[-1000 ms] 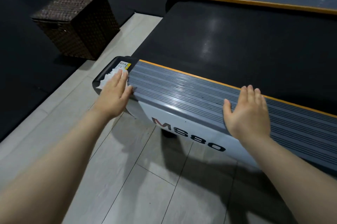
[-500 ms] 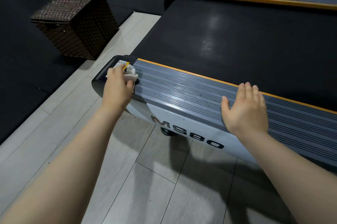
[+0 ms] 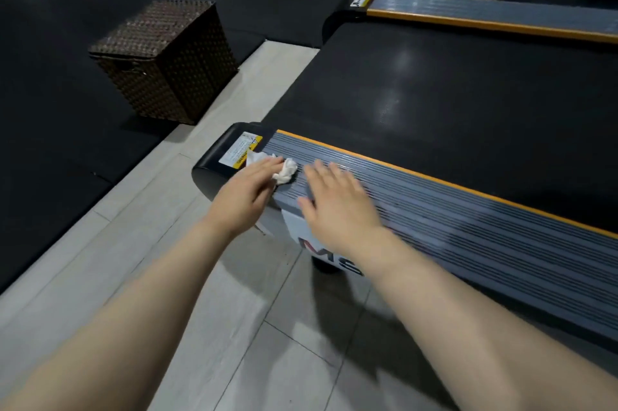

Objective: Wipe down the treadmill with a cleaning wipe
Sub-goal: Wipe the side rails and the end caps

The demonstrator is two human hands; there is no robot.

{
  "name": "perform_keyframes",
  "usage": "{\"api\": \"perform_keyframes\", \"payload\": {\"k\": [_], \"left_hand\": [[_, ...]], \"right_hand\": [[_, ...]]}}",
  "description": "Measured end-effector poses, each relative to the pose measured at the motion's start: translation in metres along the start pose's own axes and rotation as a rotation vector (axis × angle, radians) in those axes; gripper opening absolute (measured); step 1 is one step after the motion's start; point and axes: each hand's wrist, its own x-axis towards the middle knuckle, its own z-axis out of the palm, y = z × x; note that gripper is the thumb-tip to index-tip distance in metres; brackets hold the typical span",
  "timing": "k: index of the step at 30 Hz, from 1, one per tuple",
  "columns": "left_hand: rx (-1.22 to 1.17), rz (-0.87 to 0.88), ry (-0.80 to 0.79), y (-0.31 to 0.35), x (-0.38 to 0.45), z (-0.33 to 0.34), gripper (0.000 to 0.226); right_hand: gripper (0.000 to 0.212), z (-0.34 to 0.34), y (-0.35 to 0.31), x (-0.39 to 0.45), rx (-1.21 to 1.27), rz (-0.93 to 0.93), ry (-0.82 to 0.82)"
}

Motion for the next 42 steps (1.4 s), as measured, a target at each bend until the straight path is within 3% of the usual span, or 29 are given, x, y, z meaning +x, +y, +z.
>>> {"api": "perform_keyframes", "payload": {"k": [3, 7, 11, 15, 19, 23, 30, 38, 42], "left_hand": [[0.072, -0.073, -0.088, -0.045, 0.037, -0.028, 0.046], [0.041, -0.145, -0.115, -0.065, 0.077, -0.042, 0.046], [-0.064, -0.514, -0.058, -0.088, 0.1, -0.049, 0.038], [-0.211, -0.762, -0.2, -0.121, 0.113, -0.068, 0.052], [-0.345, -0.651, -0.16, -0.115, 0.106, -0.066, 0.038], [-0.144, -0.517, -0.003, -0.097, 0.089, -0.048, 0.033], [0.064, -0.606, 0.159, -0.084, 0.087, -0.035, 0.033], [0.027, -0.71, 0.128, -0.095, 0.103, -0.029, 0.031], [0.051, -0.646, 0.167, -0.091, 0.094, -0.03, 0.034]], "right_hand": [[0.068, 0.028, -0.046, 0.033, -0.129, -0.075, -0.051], [0.075, 0.041, -0.045, 0.033, -0.232, -0.06, -0.01], [0.096, 0.03, -0.038, 0.048, -0.296, -0.189, -0.119], [0.083, 0.033, -0.037, 0.06, -0.23, -0.159, -0.005], [0.082, 0.042, -0.034, 0.061, -0.262, -0.158, 0.014], [0.082, 0.044, -0.036, 0.065, -0.321, -0.144, 0.009], [0.083, 0.039, -0.056, 0.078, -0.363, -0.126, -0.026], [0.077, 0.048, -0.068, 0.097, -0.285, -0.203, 0.024], [0.074, 0.051, -0.071, 0.098, -0.333, -0.207, 0.018]]}}
